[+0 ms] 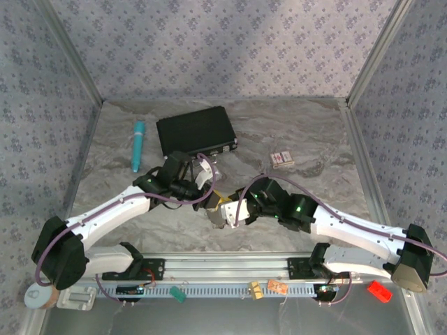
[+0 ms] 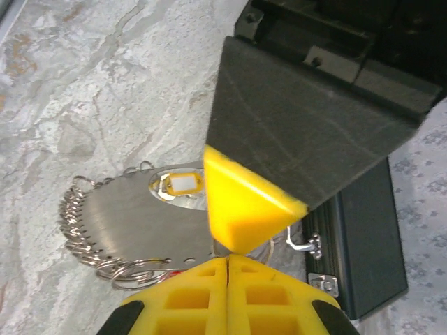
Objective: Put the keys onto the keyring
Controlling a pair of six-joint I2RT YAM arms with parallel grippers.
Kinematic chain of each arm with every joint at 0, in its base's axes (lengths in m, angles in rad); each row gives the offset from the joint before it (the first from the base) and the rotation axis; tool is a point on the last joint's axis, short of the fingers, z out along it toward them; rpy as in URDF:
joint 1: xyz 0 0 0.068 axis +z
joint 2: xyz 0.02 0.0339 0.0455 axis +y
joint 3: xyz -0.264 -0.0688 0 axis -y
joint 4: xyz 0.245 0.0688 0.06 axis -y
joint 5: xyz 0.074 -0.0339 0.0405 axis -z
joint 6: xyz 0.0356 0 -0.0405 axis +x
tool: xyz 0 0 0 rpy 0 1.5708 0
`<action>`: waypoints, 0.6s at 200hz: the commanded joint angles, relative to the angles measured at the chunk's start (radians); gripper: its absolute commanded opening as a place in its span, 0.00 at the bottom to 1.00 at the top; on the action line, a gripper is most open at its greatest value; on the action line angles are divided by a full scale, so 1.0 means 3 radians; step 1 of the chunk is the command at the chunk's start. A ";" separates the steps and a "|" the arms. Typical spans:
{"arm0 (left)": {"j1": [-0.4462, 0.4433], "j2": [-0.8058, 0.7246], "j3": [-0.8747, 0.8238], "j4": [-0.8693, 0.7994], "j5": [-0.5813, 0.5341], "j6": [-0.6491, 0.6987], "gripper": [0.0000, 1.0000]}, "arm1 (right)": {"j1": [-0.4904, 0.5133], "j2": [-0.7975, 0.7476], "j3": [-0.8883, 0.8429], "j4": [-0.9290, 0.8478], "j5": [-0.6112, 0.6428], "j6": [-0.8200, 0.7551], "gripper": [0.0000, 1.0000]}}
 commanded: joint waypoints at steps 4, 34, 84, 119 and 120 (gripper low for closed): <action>0.0037 -0.0052 0.0078 0.0111 -0.0026 0.0012 0.00 | -0.0003 0.0025 0.0111 -0.0179 -0.0150 0.0102 0.00; 0.0036 -0.0063 0.0077 0.0109 -0.0030 0.0014 0.00 | -0.0006 0.0036 0.0122 -0.0202 -0.0146 0.0111 0.00; 0.0034 -0.0146 -0.0001 0.0227 -0.0104 -0.0045 0.00 | -0.0011 0.0001 0.0091 -0.0116 -0.0131 0.0218 0.00; 0.0036 -0.0269 -0.0111 0.0419 -0.0196 -0.0097 0.00 | -0.0003 -0.0019 0.0071 -0.0096 -0.0128 0.0287 0.00; 0.0034 -0.0271 -0.0111 0.0420 -0.0198 -0.0096 0.00 | -0.0004 -0.0019 0.0071 -0.0095 -0.0127 0.0290 0.00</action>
